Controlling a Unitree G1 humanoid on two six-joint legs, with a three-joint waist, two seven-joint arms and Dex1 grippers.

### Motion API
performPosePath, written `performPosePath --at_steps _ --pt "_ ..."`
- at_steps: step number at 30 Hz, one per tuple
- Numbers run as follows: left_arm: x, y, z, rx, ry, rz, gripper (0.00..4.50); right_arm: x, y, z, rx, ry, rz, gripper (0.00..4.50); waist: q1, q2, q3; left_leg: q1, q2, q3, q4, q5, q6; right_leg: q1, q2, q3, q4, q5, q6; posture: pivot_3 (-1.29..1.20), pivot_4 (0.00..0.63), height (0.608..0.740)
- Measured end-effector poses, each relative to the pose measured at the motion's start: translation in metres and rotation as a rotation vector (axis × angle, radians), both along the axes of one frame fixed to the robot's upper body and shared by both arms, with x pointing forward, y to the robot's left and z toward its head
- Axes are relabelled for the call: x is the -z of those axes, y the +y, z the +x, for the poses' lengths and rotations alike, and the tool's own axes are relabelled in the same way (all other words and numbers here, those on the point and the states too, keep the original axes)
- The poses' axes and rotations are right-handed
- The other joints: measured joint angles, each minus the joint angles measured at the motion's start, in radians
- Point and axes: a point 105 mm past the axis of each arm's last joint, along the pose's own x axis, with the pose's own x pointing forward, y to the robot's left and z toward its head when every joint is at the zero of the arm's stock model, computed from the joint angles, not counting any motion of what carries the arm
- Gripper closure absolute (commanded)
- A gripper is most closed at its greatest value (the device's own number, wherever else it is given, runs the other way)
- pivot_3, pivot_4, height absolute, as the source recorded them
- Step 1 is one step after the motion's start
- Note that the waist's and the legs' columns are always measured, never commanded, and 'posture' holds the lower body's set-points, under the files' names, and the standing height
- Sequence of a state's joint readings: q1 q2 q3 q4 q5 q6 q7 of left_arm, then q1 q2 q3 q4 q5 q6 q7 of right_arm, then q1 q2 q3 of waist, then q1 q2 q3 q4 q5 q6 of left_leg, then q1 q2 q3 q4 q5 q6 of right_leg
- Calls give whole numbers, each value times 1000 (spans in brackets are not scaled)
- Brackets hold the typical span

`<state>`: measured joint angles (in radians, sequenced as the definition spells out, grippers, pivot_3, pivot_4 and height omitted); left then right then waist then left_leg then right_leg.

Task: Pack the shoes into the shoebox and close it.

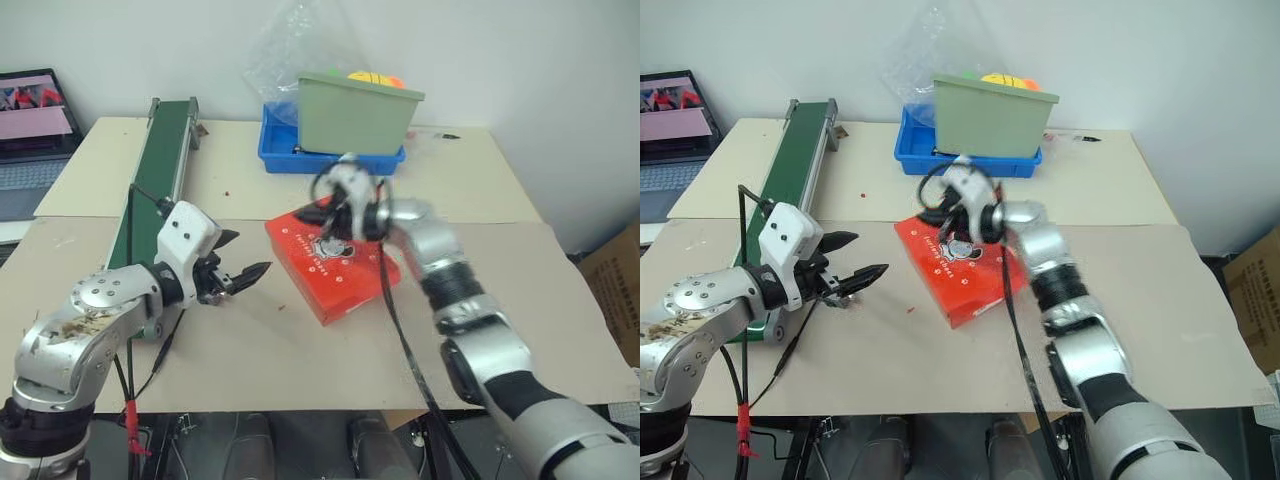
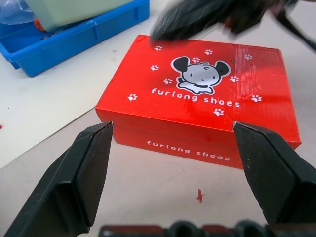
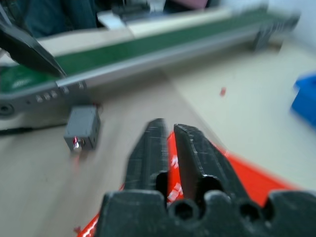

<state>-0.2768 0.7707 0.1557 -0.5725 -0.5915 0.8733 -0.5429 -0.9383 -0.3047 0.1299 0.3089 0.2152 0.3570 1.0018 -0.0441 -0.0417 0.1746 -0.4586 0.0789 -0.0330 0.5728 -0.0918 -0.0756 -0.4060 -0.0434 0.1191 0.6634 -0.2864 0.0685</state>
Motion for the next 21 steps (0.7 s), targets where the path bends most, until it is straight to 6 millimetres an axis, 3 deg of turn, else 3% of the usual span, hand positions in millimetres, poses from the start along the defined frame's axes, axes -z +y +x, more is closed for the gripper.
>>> performPosePath --at_steps 2,4,6,8,12,18,21 --pt "-1 -1 -1 12 0 -10 368 12 -14 -17 -29 -14 -63 2057 5 0 0 1 0 0 0 0 0 1 0 0 0 0 0 0 150 740" --pt "-4 -3 -2 32 -12 -38 368 37 -28 -30 -37 55 -120 1303 5 0 0 1 0 0 1 0 0 1 0 0 0 0 0 0 150 740" --pt "-7 -4 -3 43 -27 -48 368 46 -35 -39 -45 92 -150 693 1 0 0 1 0 0 2 0 0 0 0 1 1 0 0 0 150 740" --pt "-8 -6 -4 50 -40 -54 368 41 -39 -45 -48 85 -171 32 -6 1 0 2 0 1 2 0 0 0 0 2 1 0 0 0 150 740" --pt "-6 0 -7 33 -37 -77 368 23 -53 -51 -15 83 -161 32 -3 1 0 2 0 0 2 0 0 1 0 2 0 0 0 0 150 740" --pt "-1 28 -10 -88 -34 -93 368 13 -91 -38 148 140 -107 32 2 0 0 2 0 1 2 0 0 1 0 2 0 0 0 0 150 740" --pt "-1 36 -12 -125 -38 -94 368 17 -99 -31 188 170 -94 32 1 0 0 2 0 1 3 0 0 1 0 2 0 0 0 0 150 740"
